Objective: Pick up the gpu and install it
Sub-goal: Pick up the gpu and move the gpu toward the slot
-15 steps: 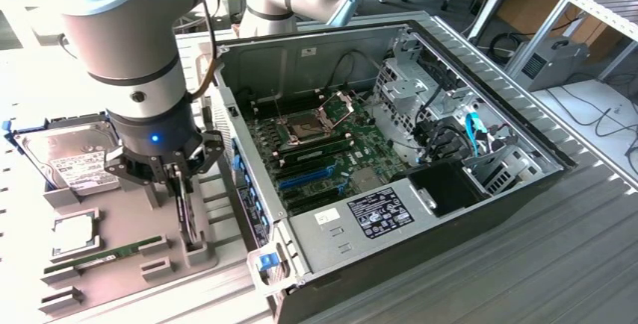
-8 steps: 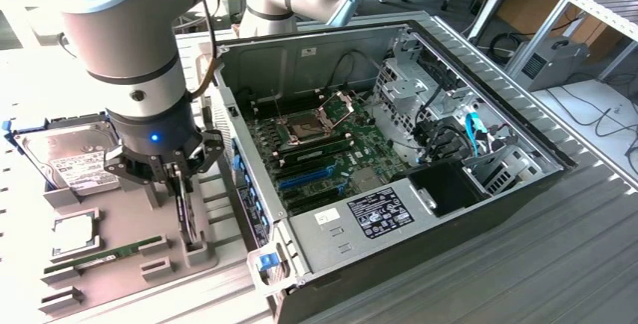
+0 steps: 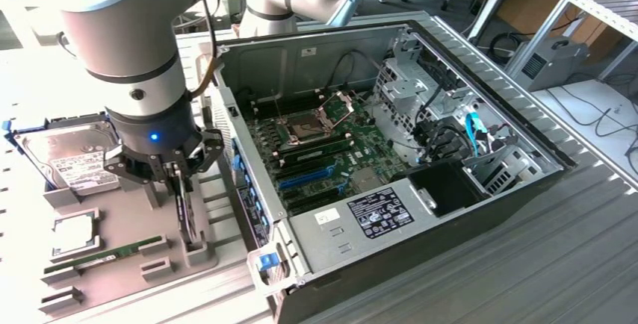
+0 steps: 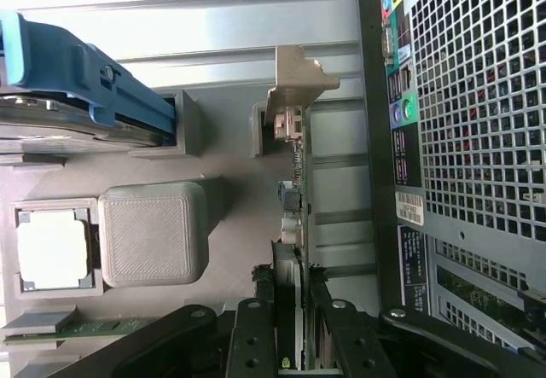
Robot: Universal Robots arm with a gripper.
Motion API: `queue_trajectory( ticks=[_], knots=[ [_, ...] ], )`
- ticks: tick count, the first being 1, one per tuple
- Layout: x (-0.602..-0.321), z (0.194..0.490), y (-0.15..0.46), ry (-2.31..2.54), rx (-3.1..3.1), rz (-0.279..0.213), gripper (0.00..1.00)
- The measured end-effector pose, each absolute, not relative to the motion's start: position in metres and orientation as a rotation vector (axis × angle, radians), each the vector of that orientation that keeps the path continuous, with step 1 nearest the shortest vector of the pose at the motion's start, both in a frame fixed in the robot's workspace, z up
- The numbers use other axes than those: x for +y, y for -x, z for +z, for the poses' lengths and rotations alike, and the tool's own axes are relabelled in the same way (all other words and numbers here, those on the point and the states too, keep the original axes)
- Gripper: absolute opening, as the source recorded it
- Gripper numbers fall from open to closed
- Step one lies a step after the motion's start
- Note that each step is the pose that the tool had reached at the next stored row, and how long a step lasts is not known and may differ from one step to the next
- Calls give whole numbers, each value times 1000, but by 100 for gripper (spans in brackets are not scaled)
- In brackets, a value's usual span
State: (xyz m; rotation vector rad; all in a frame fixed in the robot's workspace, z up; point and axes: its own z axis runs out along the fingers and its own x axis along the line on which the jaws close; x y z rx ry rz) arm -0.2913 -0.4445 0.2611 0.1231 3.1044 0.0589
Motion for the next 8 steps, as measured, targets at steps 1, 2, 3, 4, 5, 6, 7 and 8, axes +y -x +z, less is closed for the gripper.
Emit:
queue_trajectory(
  ticks=[1,2,3,4,5,6,7,8],
  knots=[
    [-444,262,291,-123,3104,59,27],
    [-444,264,291,-123,3104,59,27],
    [-444,264,291,-123,3104,59,27],
    [-444,264,291,-123,3104,59,27],
    [-444,264,291,-123,3104,59,27],
    [-444,265,291,-123,3104,59,27],
    [-444,265,291,-123,3104,59,27],
    [-444,265,291,-123,3104,59,27]
  ],
)
